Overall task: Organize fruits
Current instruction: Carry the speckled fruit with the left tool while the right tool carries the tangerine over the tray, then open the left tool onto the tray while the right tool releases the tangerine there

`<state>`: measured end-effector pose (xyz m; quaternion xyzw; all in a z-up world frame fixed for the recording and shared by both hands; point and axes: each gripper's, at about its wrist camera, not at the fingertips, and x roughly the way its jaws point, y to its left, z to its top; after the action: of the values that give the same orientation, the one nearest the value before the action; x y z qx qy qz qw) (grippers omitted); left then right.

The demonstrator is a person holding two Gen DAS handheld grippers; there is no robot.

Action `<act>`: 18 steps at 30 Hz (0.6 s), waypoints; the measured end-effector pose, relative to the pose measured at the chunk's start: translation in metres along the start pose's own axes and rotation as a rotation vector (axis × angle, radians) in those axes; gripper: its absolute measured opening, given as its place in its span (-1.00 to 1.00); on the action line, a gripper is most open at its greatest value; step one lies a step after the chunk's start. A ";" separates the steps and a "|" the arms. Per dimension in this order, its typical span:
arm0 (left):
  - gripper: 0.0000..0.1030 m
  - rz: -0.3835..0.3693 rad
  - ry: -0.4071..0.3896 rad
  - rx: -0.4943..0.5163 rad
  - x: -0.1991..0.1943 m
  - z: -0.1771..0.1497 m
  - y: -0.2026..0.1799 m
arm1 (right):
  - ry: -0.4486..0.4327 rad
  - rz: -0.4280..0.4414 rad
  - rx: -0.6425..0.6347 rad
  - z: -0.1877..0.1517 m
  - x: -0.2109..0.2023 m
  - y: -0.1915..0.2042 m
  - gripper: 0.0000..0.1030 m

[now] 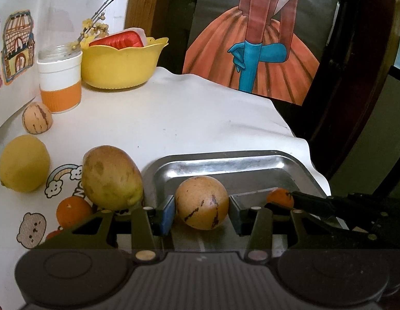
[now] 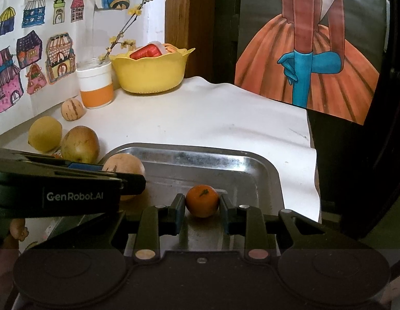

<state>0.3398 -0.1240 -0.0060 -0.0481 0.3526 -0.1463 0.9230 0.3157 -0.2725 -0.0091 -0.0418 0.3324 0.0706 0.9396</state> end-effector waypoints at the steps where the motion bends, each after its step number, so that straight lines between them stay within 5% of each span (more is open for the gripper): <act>1: -0.05 0.000 0.001 -0.002 0.000 0.000 0.000 | 0.001 -0.002 -0.001 0.000 0.000 0.000 -0.40; 5: -0.04 0.001 0.006 -0.011 0.000 0.002 0.000 | 0.003 -0.012 -0.005 0.000 -0.001 0.001 -0.34; 18: 0.58 0.018 -0.080 -0.019 -0.030 0.005 -0.005 | -0.043 -0.040 -0.015 0.000 -0.029 0.001 0.46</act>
<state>0.3207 -0.1197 0.0182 -0.0598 0.3171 -0.1327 0.9372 0.2936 -0.2742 0.0093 -0.0540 0.3105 0.0554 0.9474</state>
